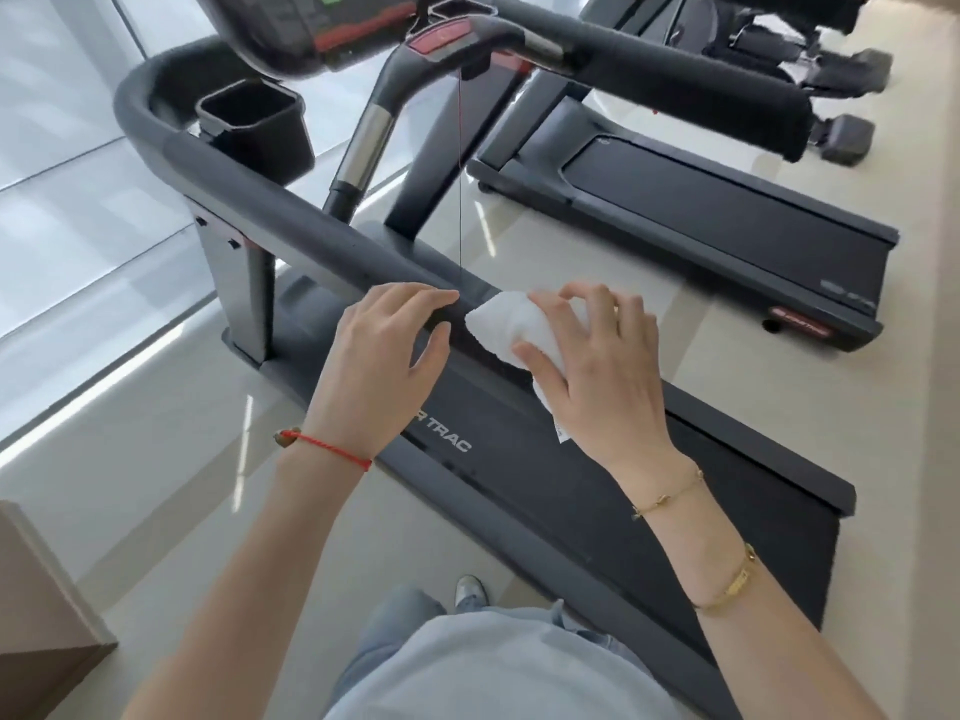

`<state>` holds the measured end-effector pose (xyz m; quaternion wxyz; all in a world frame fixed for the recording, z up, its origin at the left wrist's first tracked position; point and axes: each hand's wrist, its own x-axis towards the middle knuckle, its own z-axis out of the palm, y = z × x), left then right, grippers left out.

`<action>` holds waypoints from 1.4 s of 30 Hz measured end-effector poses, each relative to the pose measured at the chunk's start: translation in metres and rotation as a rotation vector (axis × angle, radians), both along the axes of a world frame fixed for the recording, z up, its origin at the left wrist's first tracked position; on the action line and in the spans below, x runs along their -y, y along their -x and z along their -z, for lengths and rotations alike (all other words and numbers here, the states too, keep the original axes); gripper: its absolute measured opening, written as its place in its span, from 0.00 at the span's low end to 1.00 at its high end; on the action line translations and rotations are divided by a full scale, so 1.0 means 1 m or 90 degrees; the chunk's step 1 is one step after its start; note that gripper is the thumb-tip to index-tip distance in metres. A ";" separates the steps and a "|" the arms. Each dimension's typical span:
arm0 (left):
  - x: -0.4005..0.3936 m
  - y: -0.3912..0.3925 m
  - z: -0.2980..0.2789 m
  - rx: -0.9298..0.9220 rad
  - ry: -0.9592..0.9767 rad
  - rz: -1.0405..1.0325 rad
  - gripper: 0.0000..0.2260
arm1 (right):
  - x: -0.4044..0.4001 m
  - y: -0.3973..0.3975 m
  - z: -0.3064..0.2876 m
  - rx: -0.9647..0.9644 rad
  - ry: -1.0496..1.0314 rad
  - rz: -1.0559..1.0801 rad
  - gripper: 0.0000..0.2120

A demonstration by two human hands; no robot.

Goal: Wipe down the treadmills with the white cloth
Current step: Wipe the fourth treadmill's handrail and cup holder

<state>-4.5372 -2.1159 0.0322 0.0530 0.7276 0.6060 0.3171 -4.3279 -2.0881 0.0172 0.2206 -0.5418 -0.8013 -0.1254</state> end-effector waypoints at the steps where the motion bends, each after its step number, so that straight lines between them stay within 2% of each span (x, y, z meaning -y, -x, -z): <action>1: -0.006 0.003 0.001 -0.004 0.004 0.006 0.12 | -0.006 0.002 -0.002 -0.006 0.011 0.010 0.20; 4: -0.022 0.013 0.004 -0.017 0.016 0.021 0.12 | -0.023 0.010 -0.007 -0.016 0.068 -0.006 0.18; 9: -0.046 0.029 0.006 -0.026 0.037 0.059 0.13 | -0.019 0.012 -0.002 -0.137 0.229 -0.034 0.22; 11: -0.054 0.036 0.007 -0.033 0.038 0.079 0.13 | -0.008 0.013 -0.001 -0.131 0.213 -0.012 0.25; 14: -0.067 0.049 0.007 -0.042 0.040 0.110 0.13 | 0.004 0.021 0.002 -0.054 0.139 0.061 0.25; 20: -0.095 0.084 0.009 -0.044 0.030 0.181 0.13 | -0.022 0.111 0.004 0.011 0.148 0.133 0.23; 25: -0.113 0.114 0.013 -0.027 0.038 0.217 0.14 | -0.013 0.113 0.011 -0.042 0.097 0.201 0.20; 29: -0.120 0.124 0.020 -0.050 0.050 0.272 0.12 | 0.001 0.097 0.013 -0.116 0.021 0.366 0.14; 32: -0.126 0.128 0.020 -0.056 0.054 0.304 0.12 | -0.027 0.126 0.010 -0.055 0.061 0.457 0.18; 34: -0.130 0.130 0.019 -0.060 0.058 0.320 0.11 | -0.043 0.146 0.010 -0.034 0.072 0.441 0.21; 39: -0.133 0.132 0.019 -0.067 0.057 0.341 0.11 | -0.019 0.142 0.024 -0.056 0.003 0.352 0.15; 42: -0.133 0.126 0.020 -0.065 0.055 0.352 0.11 | 0.002 0.116 0.025 -0.052 -0.020 0.401 0.16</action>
